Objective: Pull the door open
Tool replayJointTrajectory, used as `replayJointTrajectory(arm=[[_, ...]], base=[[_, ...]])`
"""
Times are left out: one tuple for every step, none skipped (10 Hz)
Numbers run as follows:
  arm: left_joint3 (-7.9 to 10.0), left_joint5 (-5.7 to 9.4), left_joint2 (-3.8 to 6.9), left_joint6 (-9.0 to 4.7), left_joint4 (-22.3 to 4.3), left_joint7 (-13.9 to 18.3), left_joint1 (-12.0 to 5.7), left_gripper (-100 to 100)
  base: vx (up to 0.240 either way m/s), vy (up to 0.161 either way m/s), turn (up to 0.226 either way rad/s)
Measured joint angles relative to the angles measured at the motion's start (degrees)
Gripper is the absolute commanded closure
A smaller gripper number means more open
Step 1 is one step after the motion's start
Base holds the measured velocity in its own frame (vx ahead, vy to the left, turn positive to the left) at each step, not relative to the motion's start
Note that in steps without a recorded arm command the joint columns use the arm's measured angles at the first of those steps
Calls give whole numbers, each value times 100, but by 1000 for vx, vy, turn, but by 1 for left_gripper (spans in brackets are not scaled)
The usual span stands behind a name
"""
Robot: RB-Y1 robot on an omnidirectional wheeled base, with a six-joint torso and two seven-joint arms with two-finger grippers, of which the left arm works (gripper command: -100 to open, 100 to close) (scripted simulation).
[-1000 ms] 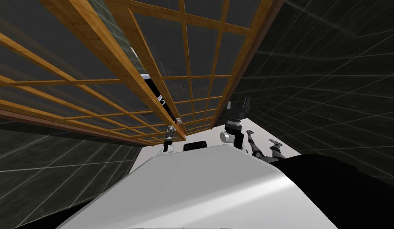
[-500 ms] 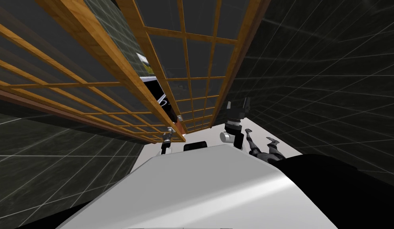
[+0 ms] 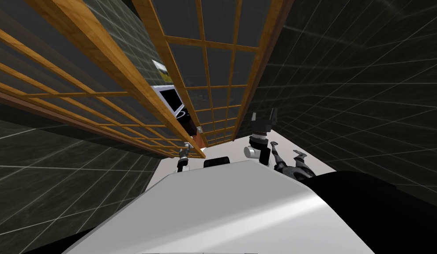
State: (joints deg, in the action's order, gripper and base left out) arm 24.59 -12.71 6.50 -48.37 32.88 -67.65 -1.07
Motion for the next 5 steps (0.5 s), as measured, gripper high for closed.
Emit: replayJointTrajectory(arm=[[-10, 4, -15, 60, 108, 83, 57, 100], [-1, 14, -6, 45, 61, 99, 34, 100], [8, 21, 11, 12, -14, 93, -3, 100], [-1, 15, -1, 34, 55, 104, 40, 100], [12, 25, 29, -2, -70, 96, -31, 100]], base=[[-22, -2, 4], [-6, 2, 4], [9, 0, -6], [3, -7, -1], [-46, -1, -35]])
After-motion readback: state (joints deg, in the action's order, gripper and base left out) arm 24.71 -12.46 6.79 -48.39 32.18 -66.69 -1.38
